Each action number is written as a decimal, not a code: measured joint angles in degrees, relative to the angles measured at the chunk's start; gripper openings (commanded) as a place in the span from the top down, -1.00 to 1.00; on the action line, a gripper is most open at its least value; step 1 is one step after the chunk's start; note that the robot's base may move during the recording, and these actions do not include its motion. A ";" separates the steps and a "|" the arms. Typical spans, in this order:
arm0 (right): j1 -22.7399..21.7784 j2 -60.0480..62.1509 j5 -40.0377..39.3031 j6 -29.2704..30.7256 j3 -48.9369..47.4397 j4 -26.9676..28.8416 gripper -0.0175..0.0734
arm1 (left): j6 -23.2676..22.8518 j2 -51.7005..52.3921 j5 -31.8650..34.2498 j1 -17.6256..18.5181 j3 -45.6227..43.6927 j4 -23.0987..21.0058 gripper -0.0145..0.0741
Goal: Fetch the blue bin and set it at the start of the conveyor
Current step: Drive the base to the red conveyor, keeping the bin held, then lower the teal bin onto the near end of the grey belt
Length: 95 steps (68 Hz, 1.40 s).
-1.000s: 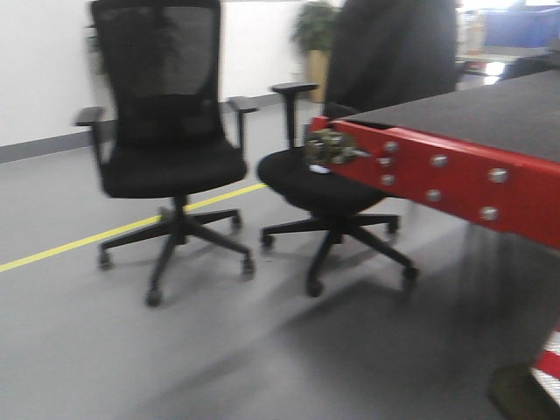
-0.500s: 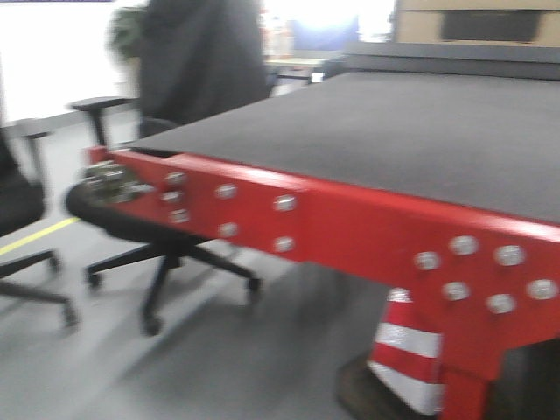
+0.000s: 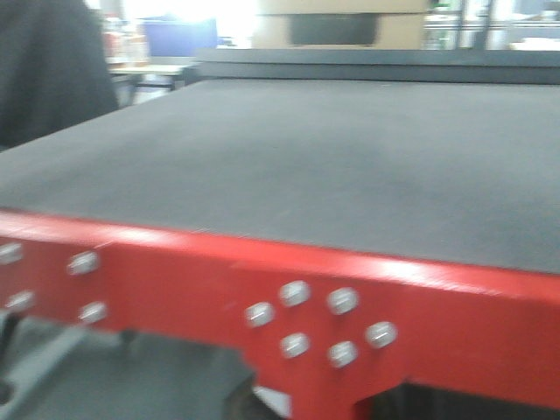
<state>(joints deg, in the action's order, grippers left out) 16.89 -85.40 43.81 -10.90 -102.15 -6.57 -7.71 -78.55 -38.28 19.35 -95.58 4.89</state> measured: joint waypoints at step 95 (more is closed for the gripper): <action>0.00 0.00 0.00 0.00 0.00 0.00 0.95 | 0.00 0.00 0.09 0.00 0.00 0.00 0.92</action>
<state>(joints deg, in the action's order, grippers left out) 16.89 -85.40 43.81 -10.90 -102.15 -6.57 -7.71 -78.55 -38.19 19.35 -95.58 4.89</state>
